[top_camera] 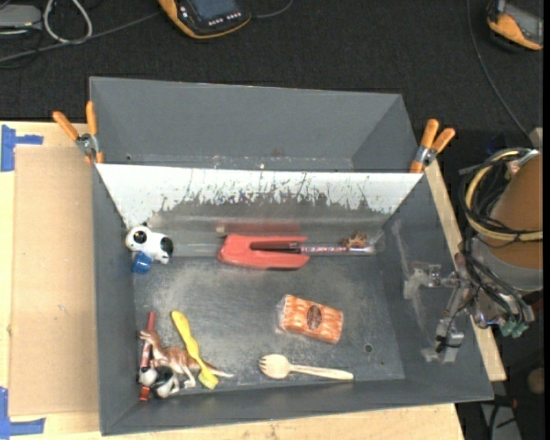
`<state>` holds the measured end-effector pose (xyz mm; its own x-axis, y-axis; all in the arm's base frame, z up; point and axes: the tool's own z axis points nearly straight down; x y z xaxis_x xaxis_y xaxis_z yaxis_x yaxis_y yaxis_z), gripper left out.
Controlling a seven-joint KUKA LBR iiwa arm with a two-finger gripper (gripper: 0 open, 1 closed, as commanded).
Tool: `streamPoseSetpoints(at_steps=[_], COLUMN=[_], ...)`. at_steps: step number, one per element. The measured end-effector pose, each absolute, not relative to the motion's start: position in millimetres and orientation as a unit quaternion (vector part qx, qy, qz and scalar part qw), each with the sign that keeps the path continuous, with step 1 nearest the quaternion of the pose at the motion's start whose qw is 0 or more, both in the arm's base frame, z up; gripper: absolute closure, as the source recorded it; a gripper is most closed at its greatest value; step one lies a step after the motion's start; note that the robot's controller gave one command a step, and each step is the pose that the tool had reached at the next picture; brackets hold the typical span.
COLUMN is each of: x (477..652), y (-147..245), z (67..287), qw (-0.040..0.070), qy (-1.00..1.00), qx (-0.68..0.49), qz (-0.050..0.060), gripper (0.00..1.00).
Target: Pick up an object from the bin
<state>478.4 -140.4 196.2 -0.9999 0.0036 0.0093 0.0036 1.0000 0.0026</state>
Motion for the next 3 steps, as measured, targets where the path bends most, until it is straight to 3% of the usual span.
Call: streamPoseSetpoints(at_steps=[1,2,3], x=[480.2,494.1,491.0], y=[-139,-82,-46], z=[200,143,112], qw=[0.001,0.001,-0.001], qy=[-1.000,-1.000,-0.999], qx=[0.000,0.008,0.046], qz=[0.000,-0.001,0.001], gripper=[0.00,0.00,0.00])
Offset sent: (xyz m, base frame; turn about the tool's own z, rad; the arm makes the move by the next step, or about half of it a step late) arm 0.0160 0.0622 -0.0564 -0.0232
